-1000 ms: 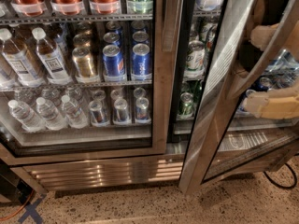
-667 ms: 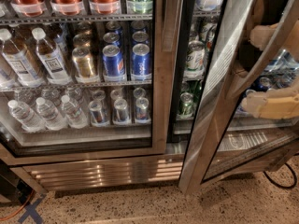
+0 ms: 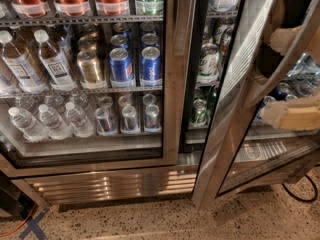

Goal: Open right fridge door

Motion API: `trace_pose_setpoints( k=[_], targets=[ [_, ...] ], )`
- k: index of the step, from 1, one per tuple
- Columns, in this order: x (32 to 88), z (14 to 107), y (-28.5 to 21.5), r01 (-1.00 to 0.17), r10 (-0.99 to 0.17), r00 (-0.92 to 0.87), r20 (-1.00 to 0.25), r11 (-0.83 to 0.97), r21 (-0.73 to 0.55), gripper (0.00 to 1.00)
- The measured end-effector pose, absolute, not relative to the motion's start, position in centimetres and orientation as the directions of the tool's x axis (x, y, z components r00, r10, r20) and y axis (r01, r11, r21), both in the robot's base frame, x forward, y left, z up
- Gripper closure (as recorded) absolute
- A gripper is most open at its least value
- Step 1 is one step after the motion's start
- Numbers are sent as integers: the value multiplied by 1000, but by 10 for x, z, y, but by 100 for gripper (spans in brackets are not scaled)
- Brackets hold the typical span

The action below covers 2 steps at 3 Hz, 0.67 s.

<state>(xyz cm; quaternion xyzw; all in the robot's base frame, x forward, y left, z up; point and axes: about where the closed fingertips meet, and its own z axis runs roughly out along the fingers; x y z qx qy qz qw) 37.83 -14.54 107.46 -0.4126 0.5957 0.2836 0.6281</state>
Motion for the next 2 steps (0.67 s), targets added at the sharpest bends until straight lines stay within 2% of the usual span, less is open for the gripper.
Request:
trace_pose_setpoints(
  k=[2],
  targets=[
    [371,1075,-150,-842,-135,131,-982,507,-182,0]
  ],
)
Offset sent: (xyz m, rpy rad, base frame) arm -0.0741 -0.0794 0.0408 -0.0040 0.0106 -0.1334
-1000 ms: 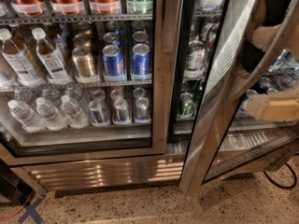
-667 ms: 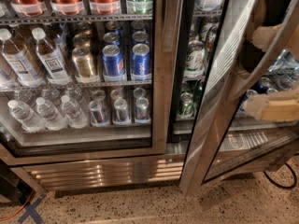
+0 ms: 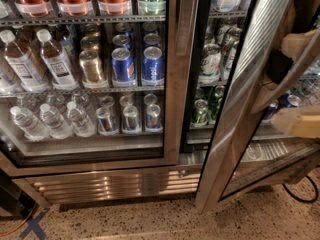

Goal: Open right fridge door

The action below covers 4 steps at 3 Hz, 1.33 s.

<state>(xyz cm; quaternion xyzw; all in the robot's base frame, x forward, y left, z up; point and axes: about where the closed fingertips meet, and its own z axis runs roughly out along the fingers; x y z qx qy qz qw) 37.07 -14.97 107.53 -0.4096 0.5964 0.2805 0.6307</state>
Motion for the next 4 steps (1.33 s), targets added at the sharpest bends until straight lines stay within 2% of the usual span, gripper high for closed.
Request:
trace_pose_setpoints(
  k=[2,3,4],
  targets=[
    [365,1074,-153,-836,-140,130,-982,518,-184,0],
    [365,1073,-153,-835,-140,130,-982,518,-185,18],
    [365,1073,-153,-836,-140,130,-982,518,-185,41]
  ],
)
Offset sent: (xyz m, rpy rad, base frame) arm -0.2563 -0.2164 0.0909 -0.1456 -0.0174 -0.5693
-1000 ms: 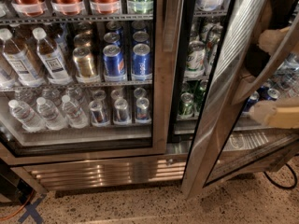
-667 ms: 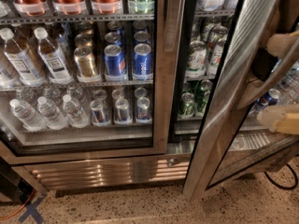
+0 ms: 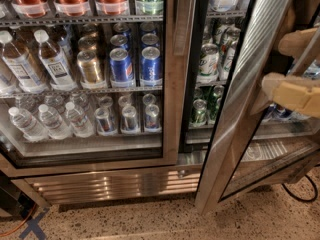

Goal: Open right fridge door

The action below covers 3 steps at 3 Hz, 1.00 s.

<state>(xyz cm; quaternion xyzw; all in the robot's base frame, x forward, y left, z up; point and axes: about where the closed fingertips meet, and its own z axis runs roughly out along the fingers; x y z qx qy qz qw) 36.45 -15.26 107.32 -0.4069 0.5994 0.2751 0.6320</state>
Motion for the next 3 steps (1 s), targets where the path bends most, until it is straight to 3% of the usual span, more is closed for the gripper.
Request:
trace_pose_setpoints(
  k=[2,3],
  targets=[
    [365,1073,-153,-836,-140,130,-982,518,-185,88],
    [365,1073,-153,-836,-140,130,-982,518,-185,100]
  ],
)
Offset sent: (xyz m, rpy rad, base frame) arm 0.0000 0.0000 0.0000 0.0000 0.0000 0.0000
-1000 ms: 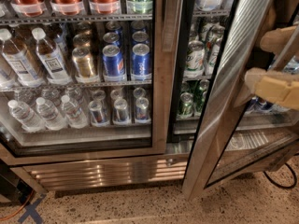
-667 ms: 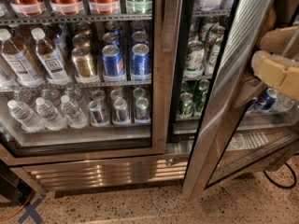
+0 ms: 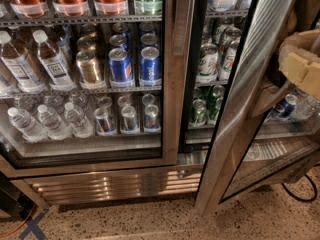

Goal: Open right fridge door

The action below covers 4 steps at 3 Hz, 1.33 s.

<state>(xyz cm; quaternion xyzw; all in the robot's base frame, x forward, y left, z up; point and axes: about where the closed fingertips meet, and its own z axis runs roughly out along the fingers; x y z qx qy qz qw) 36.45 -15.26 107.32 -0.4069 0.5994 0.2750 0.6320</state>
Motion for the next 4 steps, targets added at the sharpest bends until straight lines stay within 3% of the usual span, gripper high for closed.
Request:
trace_pose_setpoints(
  k=[1,4],
  targets=[
    [365,1073,-153,-836,-140,130,-982,517,-185,82],
    [364,1073,-152,-836,-140,130,-982,517,-185,11]
  ],
)
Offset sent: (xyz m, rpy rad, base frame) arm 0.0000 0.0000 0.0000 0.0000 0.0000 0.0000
